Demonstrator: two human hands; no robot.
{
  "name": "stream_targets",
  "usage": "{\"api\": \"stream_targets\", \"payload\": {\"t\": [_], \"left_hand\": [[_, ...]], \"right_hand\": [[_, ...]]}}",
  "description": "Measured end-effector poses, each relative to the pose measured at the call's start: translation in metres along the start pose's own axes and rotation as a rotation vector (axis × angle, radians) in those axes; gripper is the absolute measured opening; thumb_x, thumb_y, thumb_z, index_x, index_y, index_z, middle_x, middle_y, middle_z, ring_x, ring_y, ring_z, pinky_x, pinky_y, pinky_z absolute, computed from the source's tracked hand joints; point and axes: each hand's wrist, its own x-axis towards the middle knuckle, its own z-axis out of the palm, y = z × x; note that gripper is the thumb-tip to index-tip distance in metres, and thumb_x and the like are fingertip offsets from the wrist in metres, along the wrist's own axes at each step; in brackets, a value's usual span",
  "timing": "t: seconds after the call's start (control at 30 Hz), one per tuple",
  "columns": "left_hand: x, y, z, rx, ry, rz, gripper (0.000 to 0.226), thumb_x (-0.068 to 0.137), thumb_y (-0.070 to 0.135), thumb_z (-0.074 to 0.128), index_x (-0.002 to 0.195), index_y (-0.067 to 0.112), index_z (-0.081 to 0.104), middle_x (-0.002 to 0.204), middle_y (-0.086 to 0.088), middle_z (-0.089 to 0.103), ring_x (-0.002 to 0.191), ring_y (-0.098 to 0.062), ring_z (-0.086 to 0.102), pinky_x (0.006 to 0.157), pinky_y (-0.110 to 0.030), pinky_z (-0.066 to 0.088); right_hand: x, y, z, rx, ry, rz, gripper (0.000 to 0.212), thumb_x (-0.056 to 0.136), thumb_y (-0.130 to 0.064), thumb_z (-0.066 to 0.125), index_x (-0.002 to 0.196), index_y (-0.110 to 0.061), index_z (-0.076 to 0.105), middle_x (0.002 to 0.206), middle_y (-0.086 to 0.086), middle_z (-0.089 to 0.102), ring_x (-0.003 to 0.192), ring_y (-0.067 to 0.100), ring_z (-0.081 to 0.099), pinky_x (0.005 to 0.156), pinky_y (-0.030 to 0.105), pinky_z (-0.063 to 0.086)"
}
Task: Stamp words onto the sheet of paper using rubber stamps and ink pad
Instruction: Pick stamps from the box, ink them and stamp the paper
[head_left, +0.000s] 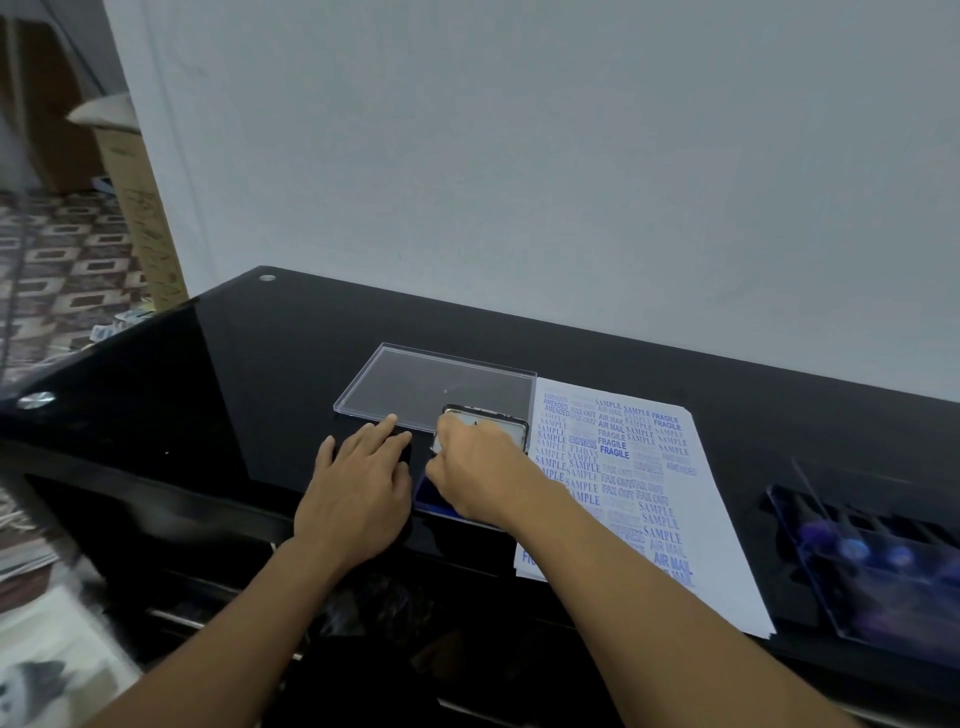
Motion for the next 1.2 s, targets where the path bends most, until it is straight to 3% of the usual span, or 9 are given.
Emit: {"api": "stream_targets", "payload": {"t": [0.23, 0.4, 0.67, 0.87, 1.07, 1.2], "left_hand": [[-0.0011, 0.0009, -0.0017, 0.012, -0.004, 0.005, 0.046, 0.103, 0.03, 0.033, 0.148, 0.025, 0.041, 0.163, 0.007, 0.021, 0.149, -0.012, 0.018, 0.121, -0.047, 0.01], [-0.0011, 0.0008, -0.0023, 0.015, -0.007, 0.003, 0.046, 0.103, 0.03, 0.032, 0.148, 0.025, 0.04, 0.163, 0.007, 0.02, 0.149, -0.012, 0.018, 0.122, -0.048, 0.01], [-0.0009, 0.0016, -0.0016, 0.008, -0.005, 0.003, 0.046, 0.103, 0.029, 0.032, 0.147, 0.024, 0.042, 0.163, 0.007, 0.021, 0.149, -0.012, 0.018, 0.121, -0.048, 0.01], [-0.001, 0.0012, -0.0014, 0.012, -0.007, -0.002, 0.046, 0.103, 0.03, 0.032, 0.147, 0.025, 0.041, 0.163, 0.008, 0.02, 0.149, -0.012, 0.017, 0.122, -0.047, 0.01], [-0.0016, 0.0012, -0.002, 0.014, -0.001, 0.001, 0.045, 0.103, 0.03, 0.033, 0.147, 0.025, 0.041, 0.163, 0.008, 0.021, 0.149, -0.012, 0.018, 0.121, -0.048, 0.011], [-0.001, 0.0014, -0.0021, 0.018, -0.004, 0.003, 0.045, 0.103, 0.03, 0.032, 0.147, 0.025, 0.041, 0.163, 0.008, 0.021, 0.149, -0.012, 0.018, 0.121, -0.047, 0.011]], "right_hand": [[-0.0035, 0.0003, 0.0007, 0.031, 0.018, 0.007, 0.012, 0.095, -0.02, 0.048, 0.091, -0.012, 0.04, 0.074, 0.005, 0.039, 0.062, 0.021, 0.038, 0.05, 0.033, 0.027], [-0.0026, -0.0016, -0.0011, 0.021, 0.009, 0.004, 0.012, 0.096, -0.02, 0.049, 0.094, -0.01, 0.042, 0.073, 0.003, 0.036, 0.074, 0.029, 0.042, 0.06, 0.034, 0.031], [-0.0031, 0.0027, 0.0058, 0.031, 0.045, 0.014, 0.012, 0.095, -0.02, 0.048, 0.092, -0.013, 0.039, 0.075, 0.007, 0.042, 0.065, 0.028, 0.04, 0.049, 0.033, 0.026], [0.0021, 0.0014, 0.0045, -0.004, 0.02, -0.009, 0.013, 0.096, -0.022, 0.049, 0.093, -0.012, 0.041, 0.077, 0.006, 0.042, 0.076, 0.031, 0.046, 0.061, 0.034, 0.034], [-0.0021, 0.0034, 0.0065, 0.005, 0.044, -0.011, 0.013, 0.096, -0.02, 0.048, 0.091, -0.012, 0.039, 0.076, 0.006, 0.041, 0.067, 0.028, 0.042, 0.049, 0.032, 0.024], [-0.0055, 0.0027, 0.0067, 0.023, 0.062, 0.003, 0.014, 0.096, -0.022, 0.047, 0.091, -0.014, 0.037, 0.076, 0.007, 0.041, 0.069, 0.03, 0.04, 0.057, 0.034, 0.029]]}}
